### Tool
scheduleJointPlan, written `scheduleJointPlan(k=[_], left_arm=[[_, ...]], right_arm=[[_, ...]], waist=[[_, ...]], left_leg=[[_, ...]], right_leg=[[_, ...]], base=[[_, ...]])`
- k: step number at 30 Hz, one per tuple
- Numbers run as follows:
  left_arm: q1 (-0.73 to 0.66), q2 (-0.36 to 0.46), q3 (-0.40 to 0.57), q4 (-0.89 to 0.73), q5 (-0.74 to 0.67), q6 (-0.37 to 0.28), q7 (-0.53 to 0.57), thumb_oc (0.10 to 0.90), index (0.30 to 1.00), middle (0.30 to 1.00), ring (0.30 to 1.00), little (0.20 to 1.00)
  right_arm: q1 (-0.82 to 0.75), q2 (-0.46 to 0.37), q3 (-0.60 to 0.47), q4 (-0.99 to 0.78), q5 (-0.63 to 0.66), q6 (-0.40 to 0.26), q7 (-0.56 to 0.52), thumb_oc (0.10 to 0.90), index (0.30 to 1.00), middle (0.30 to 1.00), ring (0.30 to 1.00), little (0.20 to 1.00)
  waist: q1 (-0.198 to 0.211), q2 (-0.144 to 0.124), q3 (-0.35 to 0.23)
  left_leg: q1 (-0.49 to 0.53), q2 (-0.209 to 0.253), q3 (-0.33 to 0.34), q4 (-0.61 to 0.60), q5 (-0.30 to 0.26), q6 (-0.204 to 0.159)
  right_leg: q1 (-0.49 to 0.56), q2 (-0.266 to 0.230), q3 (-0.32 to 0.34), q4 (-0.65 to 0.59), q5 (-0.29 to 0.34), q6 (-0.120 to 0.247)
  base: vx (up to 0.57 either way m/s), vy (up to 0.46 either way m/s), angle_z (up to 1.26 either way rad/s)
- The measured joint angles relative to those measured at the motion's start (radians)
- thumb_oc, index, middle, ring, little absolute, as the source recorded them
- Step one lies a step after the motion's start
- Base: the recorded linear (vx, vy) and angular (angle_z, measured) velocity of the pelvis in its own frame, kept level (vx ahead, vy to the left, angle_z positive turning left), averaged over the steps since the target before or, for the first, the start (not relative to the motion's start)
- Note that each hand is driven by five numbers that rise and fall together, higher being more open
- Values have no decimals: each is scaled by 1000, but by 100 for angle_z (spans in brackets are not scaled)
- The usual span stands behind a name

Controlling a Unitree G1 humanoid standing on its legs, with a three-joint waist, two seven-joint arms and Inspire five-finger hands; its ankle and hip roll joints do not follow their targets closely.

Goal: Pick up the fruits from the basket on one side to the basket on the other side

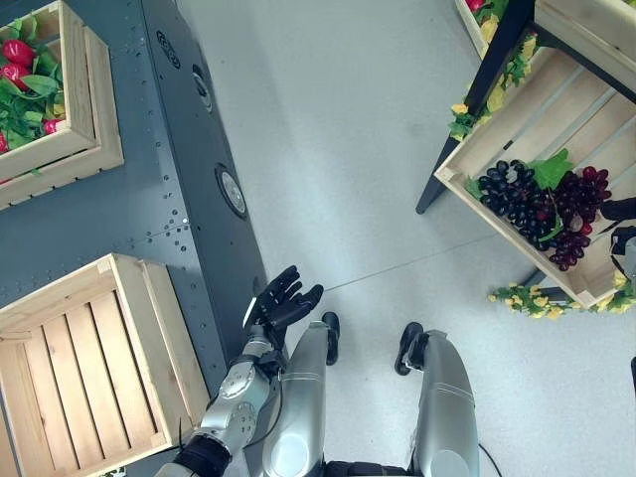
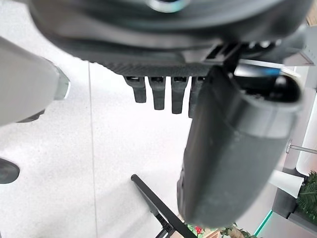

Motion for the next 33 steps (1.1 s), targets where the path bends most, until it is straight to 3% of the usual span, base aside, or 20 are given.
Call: scheduleJointPlan(k=[4, 8, 10, 14, 17, 20, 23, 26, 30, 33], left_arm=[[0, -1, 0, 0, 1, 1, 3, 800, 900, 900, 900, 900], [0, -9, 0, 15, 1, 4, 2, 800, 900, 900, 900, 900], [1, -25, 3, 37, 1, 4, 1, 800, 900, 900, 900, 900], [-7, -60, 11, 45, 5, 6, 1, 800, 900, 900, 900, 900], [-29, -94, 31, 57, 13, 7, 5, 800, 900, 900, 900, 900], [-32, -113, 51, 58, 22, 6, 11, 800, 900, 900, 900, 900], [-21, -123, 60, 59, 28, 6, 26, 800, 900, 900, 900, 900], [-20, -130, 78, 95, 62, 7, 30, 800, 900, 900, 900, 900], [20, -126, 100, 111, 89, 9, 30, 800, 900, 900, 900, 900], [56, -126, 100, 126, 94, 19, 27, 800, 900, 900, 900, 900]], right_arm=[[1, 1, 0, -29, 5, -41, 0, 800, 900, 900, 900, 900], [82, 22, -10, -139, 55, -122, 4, 800, 900, 900, 900, 900], [194, 96, -81, -248, 70, -213, 7, 800, 900, 900, 900, 900], [368, 206, -100, -380, 69, -298, 19, 800, 900, 900, 900, 900], [537, 370, -117, -424, 60, -351, 2, 800, 900, 900, 900, 900], [651, 453, -116, -432, 28, -393, -8, 800, 900, 900, 900, 900], [748, 486, -115, -480, 7, -428, -9, 800, 900, 900, 900, 900], [808, 525, -109, -519, -16, -448, -5, 800, 900, 900, 900, 900], [851, 555, -104, -525, -16, -461, 45, 800, 900, 900, 900, 900], [887, 568, -103, -526, -16, -470, 67, 800, 900, 900, 900, 900]], waist=[[-11, 0, 0], [-20, 0, 0], [-38, -2, 0], [-45, -11, -1], [-61, -36, -2], [-79, -50, -4], [-97, -59, -8], [-102, -91, -25], [-103, -143, -92], [-111, -148, -153]], left_leg=[[13, 1, 5, -7, 0, 0], [94, 4, 8, -46, 0, 0], [168, 5, 10, -86, 0, 0], [261, 16, 35, -140, 0, 0], [327, 36, 62, -176, -1, -2], [369, 37, 66, -184, -13, -4], [412, 40, 71, -191, -23, -6], [454, 53, 92, -190, -36, -11], [480, 67, 95, -191, -43, -20], [488, 73, 98, -197, -46, -23]], right_leg=[[9, 1, 4, -5, 1, 1], [89, 8, 1, -44, 2, 2], [163, 11, -2, -82, 3, 4], [248, 18, 0, -130, 3, 7], [318, 27, -12, -171, 0, 12], [361, 29, -11, -182, -7, 18], [404, 35, -8, -195, -10, 24], [437, 41, 5, -194, -20, 22], [460, 53, 8, -199, -25, 16], [466, 63, 11, -213, -24, 16]], base=[[15, 10, -2], [42, 39, -2], [50, 40, 1], [79, 34, -5], [123, 14, 1], [89, 27, -1], [80, 35, -7], [67, 21, -16], [62, -7, -6], [19, -12, -5]])
